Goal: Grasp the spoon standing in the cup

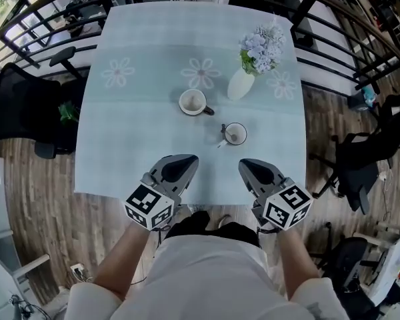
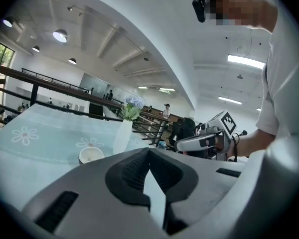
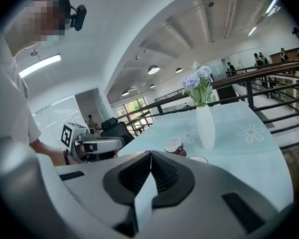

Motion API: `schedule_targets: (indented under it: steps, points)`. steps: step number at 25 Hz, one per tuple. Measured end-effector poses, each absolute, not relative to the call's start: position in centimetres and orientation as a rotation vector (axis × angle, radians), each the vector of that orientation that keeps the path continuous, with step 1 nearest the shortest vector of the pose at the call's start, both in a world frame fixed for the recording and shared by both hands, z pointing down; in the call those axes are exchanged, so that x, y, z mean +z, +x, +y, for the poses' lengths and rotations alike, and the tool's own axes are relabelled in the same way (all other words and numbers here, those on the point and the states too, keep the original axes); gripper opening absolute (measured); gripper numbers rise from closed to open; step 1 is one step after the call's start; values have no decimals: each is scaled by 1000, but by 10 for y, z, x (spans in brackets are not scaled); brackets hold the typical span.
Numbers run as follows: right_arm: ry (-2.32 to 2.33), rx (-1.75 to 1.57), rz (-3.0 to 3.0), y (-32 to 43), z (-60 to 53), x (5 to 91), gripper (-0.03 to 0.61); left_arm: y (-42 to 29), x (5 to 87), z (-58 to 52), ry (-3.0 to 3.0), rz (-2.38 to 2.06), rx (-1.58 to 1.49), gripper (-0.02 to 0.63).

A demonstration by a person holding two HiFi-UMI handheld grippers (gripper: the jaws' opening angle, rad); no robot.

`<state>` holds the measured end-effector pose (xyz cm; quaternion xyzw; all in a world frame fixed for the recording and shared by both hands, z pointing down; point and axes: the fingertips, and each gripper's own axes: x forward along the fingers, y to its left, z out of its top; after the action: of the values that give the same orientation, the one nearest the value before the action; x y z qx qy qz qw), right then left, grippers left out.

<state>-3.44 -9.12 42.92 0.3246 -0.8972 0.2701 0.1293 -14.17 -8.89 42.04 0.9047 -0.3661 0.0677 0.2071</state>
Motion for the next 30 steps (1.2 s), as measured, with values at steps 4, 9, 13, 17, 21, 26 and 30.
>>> schedule_targets:
  steps: [4, 9, 13, 17, 21, 26, 30]
  points:
    - [941, 776, -2612, -37, -105, 426, 21, -142, 423, -104, 2516, -1011, 188, 20]
    - [956, 795, -2620, -27, -121, 430, 21, -131, 432, -122, 2512, -1013, 204, 20]
    - [929, 809, -2632, -17, -135, 435, 21, -120, 440, -138, 2496, -1039, 216, 20]
    - [855, 821, -2635, -10, -148, 446, 21, -110, 454, -155, 2455, -1092, 229, 20]
    - [817, 847, -2629, 5, -164, 458, 21, -99, 470, -169, 2406, -1150, 252, 21]
    - [787, 888, -2637, 21, -183, 469, 21, -90, 491, -182, 2350, -1201, 297, 21]
    - [779, 926, -2629, 31, -192, 481, 21, -86, 501, -189, 2313, -1232, 317, 21]
